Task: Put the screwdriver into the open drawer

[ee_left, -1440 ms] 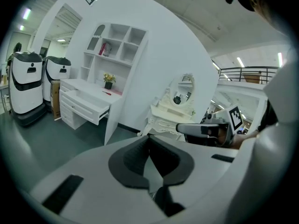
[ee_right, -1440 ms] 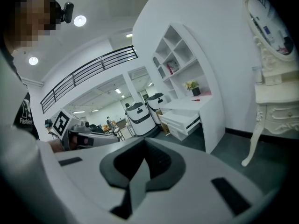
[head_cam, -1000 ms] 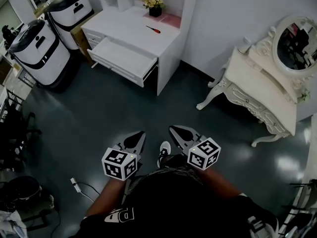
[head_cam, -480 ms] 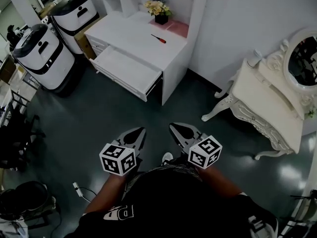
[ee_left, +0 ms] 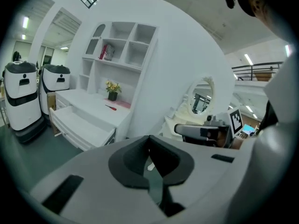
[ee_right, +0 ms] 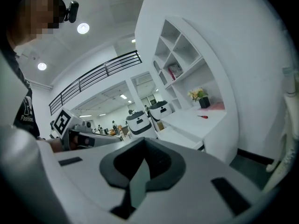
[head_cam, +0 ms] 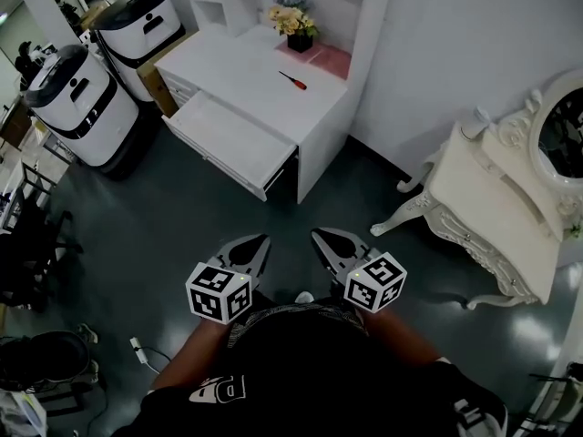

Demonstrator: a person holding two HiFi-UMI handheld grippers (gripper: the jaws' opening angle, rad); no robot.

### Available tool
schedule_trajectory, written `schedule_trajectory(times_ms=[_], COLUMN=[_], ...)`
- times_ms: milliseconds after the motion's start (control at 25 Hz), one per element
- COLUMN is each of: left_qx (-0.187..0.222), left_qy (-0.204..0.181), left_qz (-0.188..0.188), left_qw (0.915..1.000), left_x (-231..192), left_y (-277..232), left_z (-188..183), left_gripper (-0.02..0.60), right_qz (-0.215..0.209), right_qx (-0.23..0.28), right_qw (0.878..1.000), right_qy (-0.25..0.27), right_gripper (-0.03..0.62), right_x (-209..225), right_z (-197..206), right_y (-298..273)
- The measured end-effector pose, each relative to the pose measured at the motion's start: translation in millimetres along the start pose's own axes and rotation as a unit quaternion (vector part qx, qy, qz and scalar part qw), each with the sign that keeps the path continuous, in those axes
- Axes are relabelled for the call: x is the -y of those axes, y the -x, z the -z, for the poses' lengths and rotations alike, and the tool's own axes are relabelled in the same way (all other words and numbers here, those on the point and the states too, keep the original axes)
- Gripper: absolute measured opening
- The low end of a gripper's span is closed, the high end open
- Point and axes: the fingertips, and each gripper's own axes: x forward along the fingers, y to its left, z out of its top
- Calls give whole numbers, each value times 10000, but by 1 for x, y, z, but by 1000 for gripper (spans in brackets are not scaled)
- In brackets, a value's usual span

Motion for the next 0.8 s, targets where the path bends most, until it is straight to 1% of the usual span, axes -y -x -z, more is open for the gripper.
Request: schedule_trajectory(times_ms=[120,320,520,680,800], left_qx=[-62,-147,-283,-183,-101], left_qy=[-6,33,92,-51,-153], left_qz=[26,55,130,290,289], left_qw=[10000,9999,9995,9994,9994], left_x=[-1,-9,-27,-40,-61], left_y=[-6,-18,-37,-53,-62], left_z=[-8,-11,-12,-36,-53], left_gripper=[15,15,15,15,15], right_qz=[24,44,200,309,378], right_qx=[16,-78,-85,-100,-136], right_qw=[9999,9998,9996,9993,9991], right_qy=[-131,-186,-200,-189,-125], right_gripper=[6,6,6,6,6], right_x=[6,16,32,43,53], right_z=[-1,1,-1,-11,-21], right_y=[-3,-14,-28,-46,-67])
